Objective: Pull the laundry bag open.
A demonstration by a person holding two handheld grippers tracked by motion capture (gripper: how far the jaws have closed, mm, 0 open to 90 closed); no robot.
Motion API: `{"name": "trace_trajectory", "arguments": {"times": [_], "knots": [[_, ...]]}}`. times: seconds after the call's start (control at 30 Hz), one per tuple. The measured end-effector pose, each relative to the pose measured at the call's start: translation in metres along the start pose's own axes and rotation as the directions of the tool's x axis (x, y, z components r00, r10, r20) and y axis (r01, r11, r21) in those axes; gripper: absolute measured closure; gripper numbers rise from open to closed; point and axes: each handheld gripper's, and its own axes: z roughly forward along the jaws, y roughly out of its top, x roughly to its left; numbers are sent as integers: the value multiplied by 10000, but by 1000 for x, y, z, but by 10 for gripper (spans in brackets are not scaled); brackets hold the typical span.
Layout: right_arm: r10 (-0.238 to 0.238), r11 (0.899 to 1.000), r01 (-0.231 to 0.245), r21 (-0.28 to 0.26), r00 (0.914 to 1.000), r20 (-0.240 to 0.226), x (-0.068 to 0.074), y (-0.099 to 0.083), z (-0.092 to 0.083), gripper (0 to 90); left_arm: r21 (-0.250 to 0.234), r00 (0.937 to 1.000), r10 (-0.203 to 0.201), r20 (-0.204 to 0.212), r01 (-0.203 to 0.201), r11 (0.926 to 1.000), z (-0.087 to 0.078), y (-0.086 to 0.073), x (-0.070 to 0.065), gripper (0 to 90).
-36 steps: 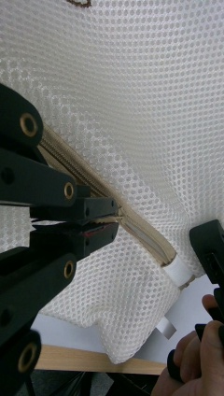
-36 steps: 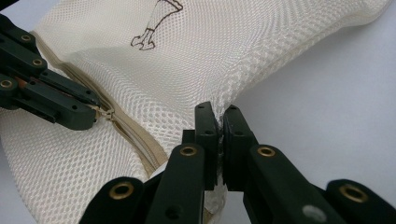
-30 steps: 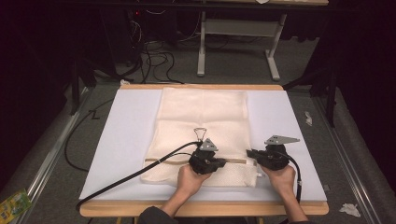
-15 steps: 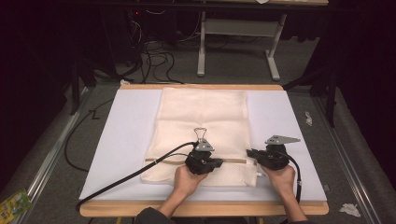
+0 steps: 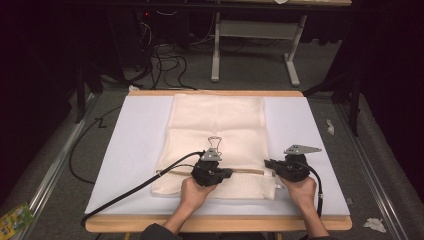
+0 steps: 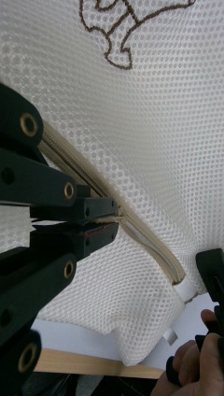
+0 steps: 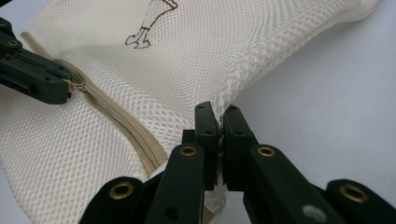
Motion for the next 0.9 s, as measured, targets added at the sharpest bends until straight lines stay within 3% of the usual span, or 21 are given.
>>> {"name": "trace_trajectory", "arguments": {"times": [0.9], "knots": [[56, 10000, -55, -75, 9999, 85, -1, -1, 0, 880, -209, 9994, -250, -232, 245, 9995, -18, -14, 11, 870]]}}
